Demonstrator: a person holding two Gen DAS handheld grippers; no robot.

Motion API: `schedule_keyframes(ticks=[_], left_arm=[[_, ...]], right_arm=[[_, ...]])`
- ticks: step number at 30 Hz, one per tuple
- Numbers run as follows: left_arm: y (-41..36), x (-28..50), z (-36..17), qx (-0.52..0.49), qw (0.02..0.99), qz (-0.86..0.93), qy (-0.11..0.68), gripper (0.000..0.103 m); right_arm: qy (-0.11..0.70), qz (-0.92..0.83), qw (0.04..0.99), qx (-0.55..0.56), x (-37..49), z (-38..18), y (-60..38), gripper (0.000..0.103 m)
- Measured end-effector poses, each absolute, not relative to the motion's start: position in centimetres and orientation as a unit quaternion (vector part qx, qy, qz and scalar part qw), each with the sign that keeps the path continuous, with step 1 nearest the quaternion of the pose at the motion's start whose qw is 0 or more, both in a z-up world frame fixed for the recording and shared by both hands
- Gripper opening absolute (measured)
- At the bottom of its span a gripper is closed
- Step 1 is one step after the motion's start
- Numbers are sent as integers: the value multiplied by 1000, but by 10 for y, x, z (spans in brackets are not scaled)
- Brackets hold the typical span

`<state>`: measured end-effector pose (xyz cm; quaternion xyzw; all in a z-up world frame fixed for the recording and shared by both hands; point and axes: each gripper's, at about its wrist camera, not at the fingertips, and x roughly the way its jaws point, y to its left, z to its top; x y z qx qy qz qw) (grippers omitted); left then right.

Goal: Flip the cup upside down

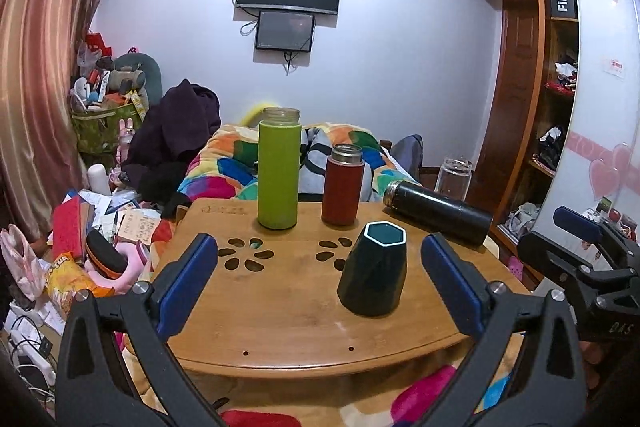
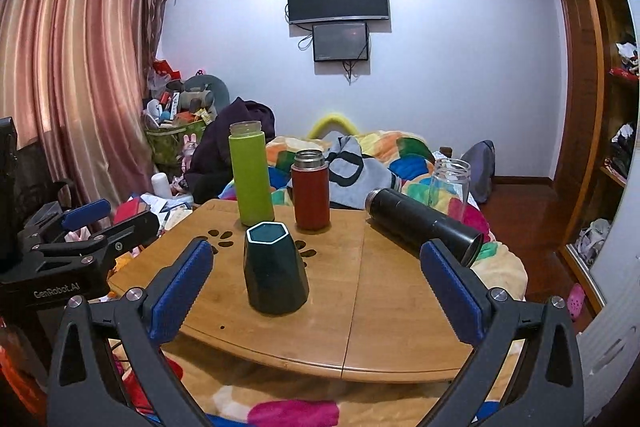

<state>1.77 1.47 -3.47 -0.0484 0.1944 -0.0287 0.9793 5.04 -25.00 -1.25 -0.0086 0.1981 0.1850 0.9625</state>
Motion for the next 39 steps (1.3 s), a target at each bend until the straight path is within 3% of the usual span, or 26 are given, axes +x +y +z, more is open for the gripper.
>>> schedule_keyframes(ticks=[39], left_arm=[[10, 9, -29, -41, 983, -23, 179, 103]], right_arm=[[192, 183, 964, 4, 48, -9, -261, 103]])
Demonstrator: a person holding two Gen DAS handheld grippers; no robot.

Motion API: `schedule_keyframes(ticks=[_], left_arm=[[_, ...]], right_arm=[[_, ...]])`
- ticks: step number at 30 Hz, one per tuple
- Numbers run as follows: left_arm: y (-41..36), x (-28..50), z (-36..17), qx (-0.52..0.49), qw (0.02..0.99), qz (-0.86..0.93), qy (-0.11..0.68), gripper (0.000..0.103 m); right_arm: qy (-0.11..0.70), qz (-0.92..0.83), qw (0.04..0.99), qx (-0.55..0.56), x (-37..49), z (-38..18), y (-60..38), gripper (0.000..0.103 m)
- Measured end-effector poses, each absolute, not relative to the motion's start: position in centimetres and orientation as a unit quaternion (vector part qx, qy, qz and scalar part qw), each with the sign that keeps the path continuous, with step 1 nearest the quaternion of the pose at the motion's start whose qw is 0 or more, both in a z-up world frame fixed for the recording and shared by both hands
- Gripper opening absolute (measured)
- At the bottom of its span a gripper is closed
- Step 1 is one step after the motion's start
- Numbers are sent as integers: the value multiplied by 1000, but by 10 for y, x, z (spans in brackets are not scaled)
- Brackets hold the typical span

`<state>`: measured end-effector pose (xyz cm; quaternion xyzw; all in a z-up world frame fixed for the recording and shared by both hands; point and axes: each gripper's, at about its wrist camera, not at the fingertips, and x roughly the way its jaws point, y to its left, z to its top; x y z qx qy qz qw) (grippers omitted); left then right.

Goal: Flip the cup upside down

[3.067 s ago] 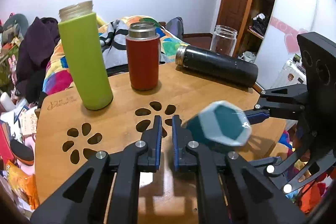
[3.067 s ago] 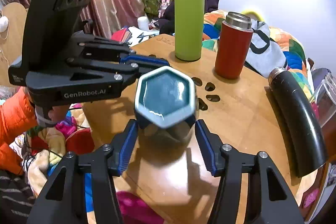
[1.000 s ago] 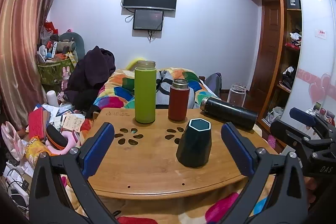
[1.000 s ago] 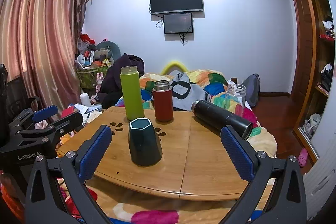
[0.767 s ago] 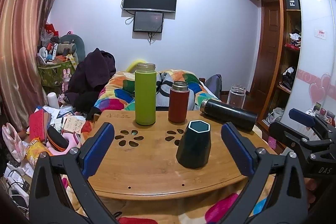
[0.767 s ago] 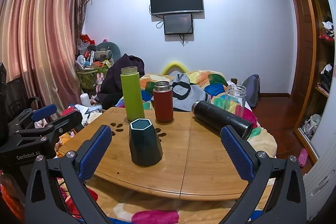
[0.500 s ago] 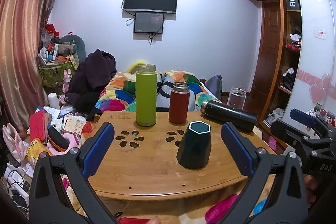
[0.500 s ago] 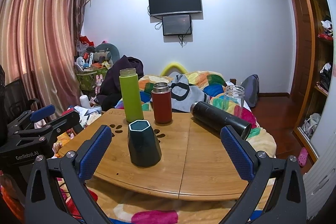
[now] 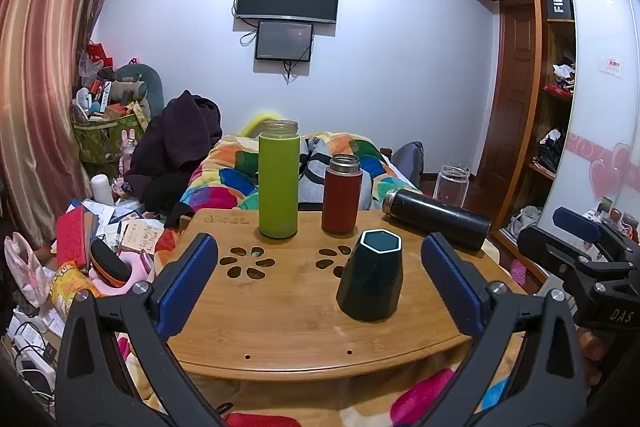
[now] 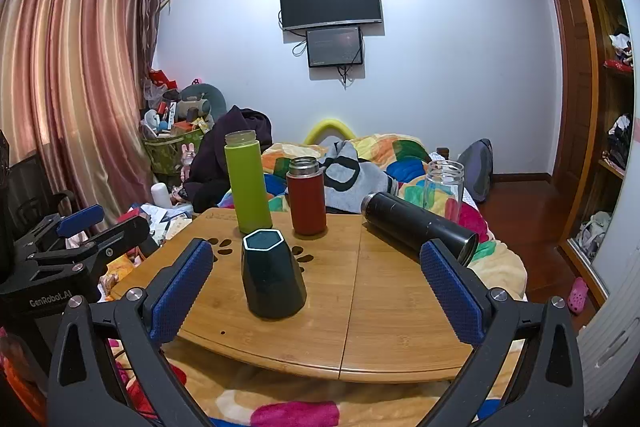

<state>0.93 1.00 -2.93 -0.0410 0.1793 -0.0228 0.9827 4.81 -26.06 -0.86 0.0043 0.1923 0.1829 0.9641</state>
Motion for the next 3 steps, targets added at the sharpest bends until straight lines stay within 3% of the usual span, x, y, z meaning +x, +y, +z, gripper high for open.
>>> schedule_keyframes(ticks=[3], left_arm=[[10, 9, -29, -42, 983, -22, 178, 103]], right_arm=[[192, 183, 964, 5, 49, -9, -261, 103]])
